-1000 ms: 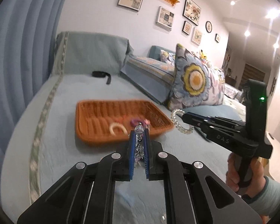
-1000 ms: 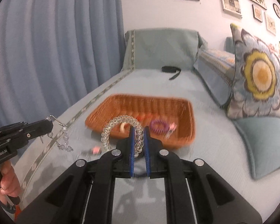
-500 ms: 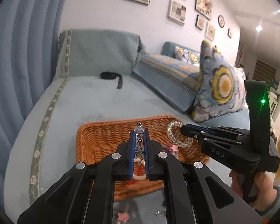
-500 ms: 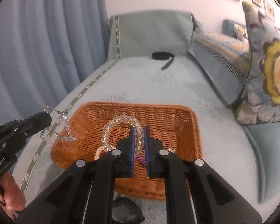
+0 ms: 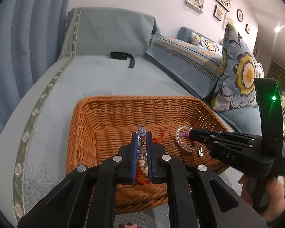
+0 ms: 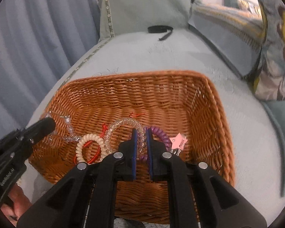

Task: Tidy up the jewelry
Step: 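Carry both pieces over the wicker basket and open both tools to release, then grasp the small silver ring with the right tool while the left tool grasps the blue tassel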

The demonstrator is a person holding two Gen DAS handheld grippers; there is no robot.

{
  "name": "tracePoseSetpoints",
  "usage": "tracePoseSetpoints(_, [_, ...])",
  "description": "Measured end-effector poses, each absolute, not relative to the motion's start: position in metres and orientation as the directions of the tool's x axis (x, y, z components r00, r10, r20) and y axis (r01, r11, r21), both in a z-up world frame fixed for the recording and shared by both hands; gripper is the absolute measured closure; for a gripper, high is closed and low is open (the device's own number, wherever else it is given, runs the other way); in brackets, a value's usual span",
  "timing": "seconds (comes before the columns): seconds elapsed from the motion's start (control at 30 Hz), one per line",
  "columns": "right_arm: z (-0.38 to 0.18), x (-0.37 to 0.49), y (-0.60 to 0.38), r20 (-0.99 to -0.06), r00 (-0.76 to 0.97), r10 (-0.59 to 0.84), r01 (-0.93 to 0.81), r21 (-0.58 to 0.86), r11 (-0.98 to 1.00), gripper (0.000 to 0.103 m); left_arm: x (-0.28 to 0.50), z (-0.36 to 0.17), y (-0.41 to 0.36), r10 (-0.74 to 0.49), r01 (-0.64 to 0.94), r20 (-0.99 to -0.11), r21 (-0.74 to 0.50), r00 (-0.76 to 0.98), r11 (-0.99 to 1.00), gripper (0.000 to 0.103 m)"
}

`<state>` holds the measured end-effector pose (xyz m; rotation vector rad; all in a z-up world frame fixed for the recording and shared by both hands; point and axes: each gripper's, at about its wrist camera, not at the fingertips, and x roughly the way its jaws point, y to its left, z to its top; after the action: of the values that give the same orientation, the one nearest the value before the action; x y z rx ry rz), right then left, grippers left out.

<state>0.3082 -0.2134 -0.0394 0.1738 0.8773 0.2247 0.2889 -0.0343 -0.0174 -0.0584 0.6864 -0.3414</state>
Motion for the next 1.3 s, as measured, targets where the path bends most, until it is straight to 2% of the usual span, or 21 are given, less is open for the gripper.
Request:
tracePoseSetpoints(0.07, [-0.041,0.309,-0.218,-0.743,0.614,0.268,-0.104,0.261,0.960,0.094,0.287,-0.018,-0.034,-0.329,0.293,-0.614,-0.163,0.717,0.942,0.091])
tracePoseSetpoints(0.13, [-0.041,0.308,-0.221,-0.745,0.618,0.249,-0.092,0.246,0.965,0.092,0.282,-0.017,-0.035,-0.333,0.303,-0.615,-0.156,0.715,0.940,0.073])
tracePoseSetpoints(0.23, [-0.034,0.300,-0.226,-0.733,0.632,0.251,-0.099,0.245,0.965,0.076,0.268,-0.011,-0.032,-0.325,0.302,-0.599,-0.142,0.732,0.943,0.058])
tracePoseSetpoints(0.27, [-0.031,0.295,-0.226,-0.725,0.642,0.250,-0.105,0.240,0.965,0.074,0.263,-0.008,-0.029,-0.330,0.302,-0.592,-0.150,0.735,0.941,0.058])
tracePoseSetpoints(0.43, [-0.009,0.263,-0.229,-0.686,0.673,0.275,-0.158,0.230,0.960,0.074,0.233,0.009,-0.016,-0.344,0.296,-0.561,-0.178,0.753,0.939,0.058])
tracePoseSetpoints(0.67, [0.024,0.199,-0.228,-0.617,0.721,0.315,-0.239,0.206,0.949,0.073,0.172,0.036,-0.005,-0.338,0.300,-0.515,-0.158,0.788,0.941,0.058])
tracePoseSetpoints(0.7, [0.027,0.188,-0.227,-0.609,0.726,0.320,-0.250,0.200,0.947,0.070,0.163,0.037,-0.004,-0.336,0.299,-0.515,-0.156,0.788,0.942,0.057])
tracePoseSetpoints(0.77, [0.029,0.170,-0.226,-0.595,0.736,0.322,-0.262,0.188,0.946,0.054,0.151,0.036,-0.001,-0.326,0.287,-0.519,-0.158,0.790,0.945,0.057])
tracePoseSetpoints(0.87, [0.026,0.140,-0.224,-0.580,0.738,0.345,-0.286,0.194,0.938,0.052,0.131,0.024,0.008,-0.302,0.237,-0.547,-0.189,0.780,0.953,0.054])
tracePoseSetpoints(1.07, [-0.010,0.086,-0.217,-0.617,0.698,0.363,-0.294,0.215,0.931,0.052,0.109,-0.023,0.014,-0.279,0.145,-0.658,-0.252,0.700,0.957,0.055])
tracePoseSetpoints(1.3, [-0.060,0.040,-0.186,-0.701,0.547,0.458,-0.384,0.275,0.881,0.052,0.103,-0.047,0.014,-0.289,0.119,-0.669,-0.289,0.685,0.950,0.055])
